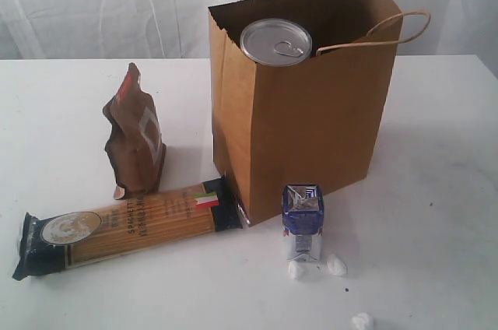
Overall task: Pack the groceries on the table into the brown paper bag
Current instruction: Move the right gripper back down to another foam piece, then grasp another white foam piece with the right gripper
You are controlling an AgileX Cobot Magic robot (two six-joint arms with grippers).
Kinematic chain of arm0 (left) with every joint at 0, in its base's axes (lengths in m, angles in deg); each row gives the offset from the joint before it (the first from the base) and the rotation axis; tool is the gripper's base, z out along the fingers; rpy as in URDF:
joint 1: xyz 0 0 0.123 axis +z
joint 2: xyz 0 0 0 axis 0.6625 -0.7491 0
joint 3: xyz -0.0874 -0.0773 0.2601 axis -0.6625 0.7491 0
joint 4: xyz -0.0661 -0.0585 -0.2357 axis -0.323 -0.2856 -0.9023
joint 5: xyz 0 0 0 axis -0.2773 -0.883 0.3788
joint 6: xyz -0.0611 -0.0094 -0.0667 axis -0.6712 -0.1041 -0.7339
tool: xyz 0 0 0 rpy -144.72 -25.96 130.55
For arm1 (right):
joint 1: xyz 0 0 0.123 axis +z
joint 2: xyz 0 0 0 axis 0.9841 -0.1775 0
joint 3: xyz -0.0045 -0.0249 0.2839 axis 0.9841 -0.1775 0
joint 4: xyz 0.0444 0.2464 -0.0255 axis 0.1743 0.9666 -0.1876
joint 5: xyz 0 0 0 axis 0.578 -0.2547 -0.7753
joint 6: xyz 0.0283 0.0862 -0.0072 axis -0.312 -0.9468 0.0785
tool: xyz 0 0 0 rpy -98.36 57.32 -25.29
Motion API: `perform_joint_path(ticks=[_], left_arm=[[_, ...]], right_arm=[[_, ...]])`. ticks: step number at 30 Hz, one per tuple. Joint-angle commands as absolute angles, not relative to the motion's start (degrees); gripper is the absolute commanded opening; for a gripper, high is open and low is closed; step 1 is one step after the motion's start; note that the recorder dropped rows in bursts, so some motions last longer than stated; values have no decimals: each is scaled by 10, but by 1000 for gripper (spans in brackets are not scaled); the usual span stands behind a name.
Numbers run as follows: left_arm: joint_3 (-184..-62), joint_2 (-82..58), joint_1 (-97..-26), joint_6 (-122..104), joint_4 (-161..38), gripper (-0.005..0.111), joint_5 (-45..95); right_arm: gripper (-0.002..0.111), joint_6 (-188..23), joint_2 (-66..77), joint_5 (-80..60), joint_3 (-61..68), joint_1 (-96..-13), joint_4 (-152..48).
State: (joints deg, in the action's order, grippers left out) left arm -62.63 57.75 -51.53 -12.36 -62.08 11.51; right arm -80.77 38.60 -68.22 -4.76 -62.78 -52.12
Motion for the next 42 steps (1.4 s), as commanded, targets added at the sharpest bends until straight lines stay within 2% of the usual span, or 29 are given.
perform_joint_path(ticks=[1, 17, 21, 24, 32, 34, 42], left_arm=[[-625, 581, -513, -125, -622, 0, 113], [-625, 581, -513, -125, -622, 0, 113], [-625, 581, -513, -125, -622, 0, 113], [-625, 581, -513, -125, -622, 0, 113], [-625, 581, -513, -125, -622, 0, 113], [-625, 581, -513, -125, -622, 0, 113], [-625, 581, -513, -125, -622, 0, 113]], right_arm=[[0, -806, 390, -684, -112, -632, -498], [0, -758, 362, -670, -297, -632, -426], [2, -756, 342, -659, -308, -615, -414], [10, -756, 324, -658, -308, -602, -414], [50, -756, 259, -607, -308, -555, -384], [54, -758, 234, -594, -308, -541, -385], [54, -762, 129, -532, -308, -502, -386]])
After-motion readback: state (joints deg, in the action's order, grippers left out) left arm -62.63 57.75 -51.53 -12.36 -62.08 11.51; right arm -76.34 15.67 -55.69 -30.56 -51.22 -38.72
